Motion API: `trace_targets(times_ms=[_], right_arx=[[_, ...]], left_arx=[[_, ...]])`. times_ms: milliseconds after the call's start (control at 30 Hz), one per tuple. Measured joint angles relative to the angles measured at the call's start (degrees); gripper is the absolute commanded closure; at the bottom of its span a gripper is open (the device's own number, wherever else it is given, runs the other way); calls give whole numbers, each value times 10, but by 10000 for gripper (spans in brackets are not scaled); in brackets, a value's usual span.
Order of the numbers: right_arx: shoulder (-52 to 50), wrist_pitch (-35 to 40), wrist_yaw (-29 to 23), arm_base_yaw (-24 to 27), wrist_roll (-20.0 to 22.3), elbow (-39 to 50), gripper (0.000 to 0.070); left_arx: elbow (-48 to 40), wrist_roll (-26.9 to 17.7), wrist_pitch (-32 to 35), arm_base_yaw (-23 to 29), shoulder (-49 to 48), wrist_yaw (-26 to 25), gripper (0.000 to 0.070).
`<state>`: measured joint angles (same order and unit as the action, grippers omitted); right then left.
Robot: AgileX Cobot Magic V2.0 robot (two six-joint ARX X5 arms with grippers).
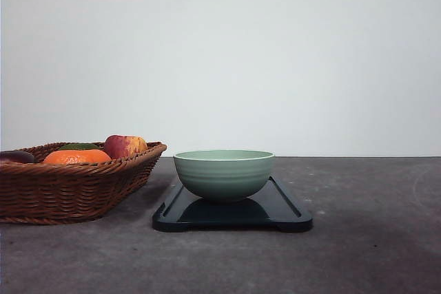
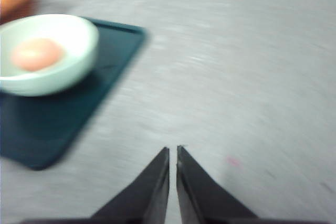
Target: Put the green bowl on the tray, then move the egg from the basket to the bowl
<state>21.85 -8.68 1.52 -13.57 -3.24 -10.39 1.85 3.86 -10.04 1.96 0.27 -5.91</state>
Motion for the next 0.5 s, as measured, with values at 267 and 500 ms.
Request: trace_targets(times_ms=[267,500], right_arx=[[-172,4,-1,78,0,77,684],[-216,-9,-1,92,0,95,684]], left_arx=[[0,0,0,0,0,0,700],[0,0,0,0,0,0,700]])
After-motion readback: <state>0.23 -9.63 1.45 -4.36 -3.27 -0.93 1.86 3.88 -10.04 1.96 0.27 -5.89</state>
